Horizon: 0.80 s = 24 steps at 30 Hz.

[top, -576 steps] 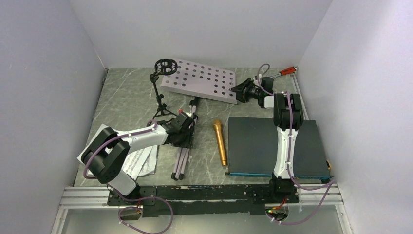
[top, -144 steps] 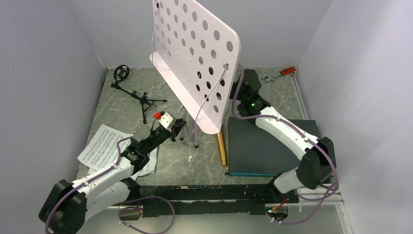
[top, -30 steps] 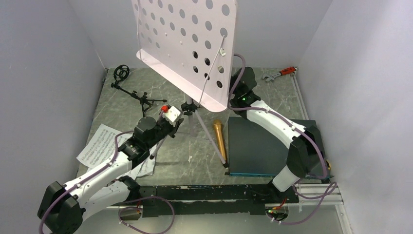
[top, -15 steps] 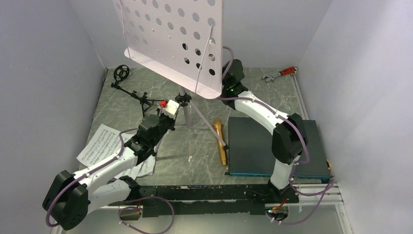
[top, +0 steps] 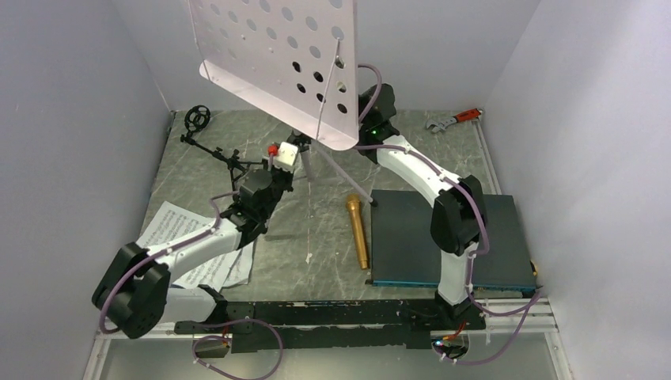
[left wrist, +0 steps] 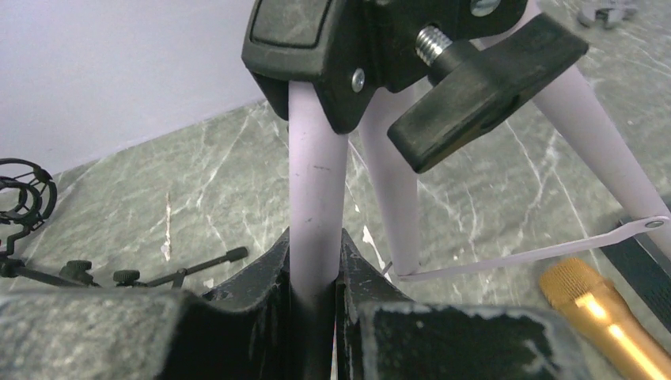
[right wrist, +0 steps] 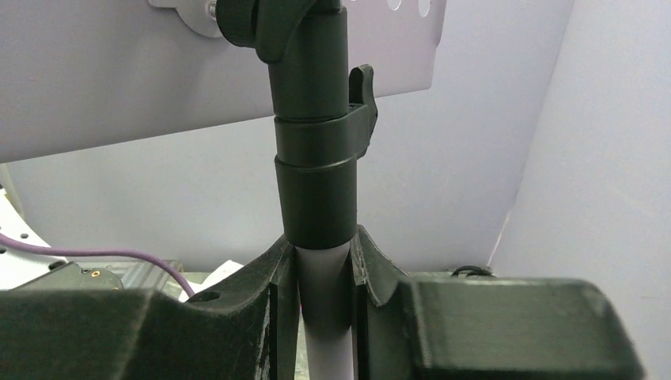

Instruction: Set up the instrument practice props

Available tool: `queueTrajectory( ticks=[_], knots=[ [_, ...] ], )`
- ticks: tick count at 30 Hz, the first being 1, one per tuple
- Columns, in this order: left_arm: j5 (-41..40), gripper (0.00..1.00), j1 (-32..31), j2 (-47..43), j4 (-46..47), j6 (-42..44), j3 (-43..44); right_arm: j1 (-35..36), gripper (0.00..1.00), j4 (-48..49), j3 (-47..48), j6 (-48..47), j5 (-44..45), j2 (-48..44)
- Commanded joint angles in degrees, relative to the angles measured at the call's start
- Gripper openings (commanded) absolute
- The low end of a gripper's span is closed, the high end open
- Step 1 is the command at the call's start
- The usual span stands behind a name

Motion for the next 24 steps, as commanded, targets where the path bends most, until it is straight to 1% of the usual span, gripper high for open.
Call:
queueTrajectory(
  ticks=[1, 8, 9, 12, 16, 22, 24],
  knots=[
    [-18.1, 0.03, 2.3, 4.4, 9.9, -4.2, 6.8, -1.7, 0.0, 13.4, 7.3, 9.1, -1.8, -1.9],
    [-23.1, 0.03, 2.3, 12.4, 10.9, -5.5, 13.1, -5.5, 0.0, 17.5, 10.1, 17.6, -4.7, 1.4],
    [-24.0, 0.03, 2.2, 13.2, 10.5, -7.8, 14.2, -5.9, 0.0, 17.7, 10.5, 18.4, -5.2, 1.7],
    [-26.4, 0.03, 2.0, 15.6, 10.3, -10.5, 16.1, -7.1, 0.0, 17.0, 11.2, 20.0, -7.1, 2.1],
    [-28.0, 0.03, 1.4, 19.1, 5.6, -13.5, 20.7, -8.8, 0.0, 18.4, 10.9, 23.9, -8.7, 2.5],
    [-34.4, 0.03, -0.2, 23.3, 2.3, -15.5, 25.1, -11.2, 0.0, 24.0, 11.0, 31.3, -11.7, 4.6],
    [-35.1, 0.03, -0.3, 24.9, -2.4, -18.2, 27.6, -11.9, 0.0, 25.9, 11.6, 34.3, -12.3, 5.6]
  ],
)
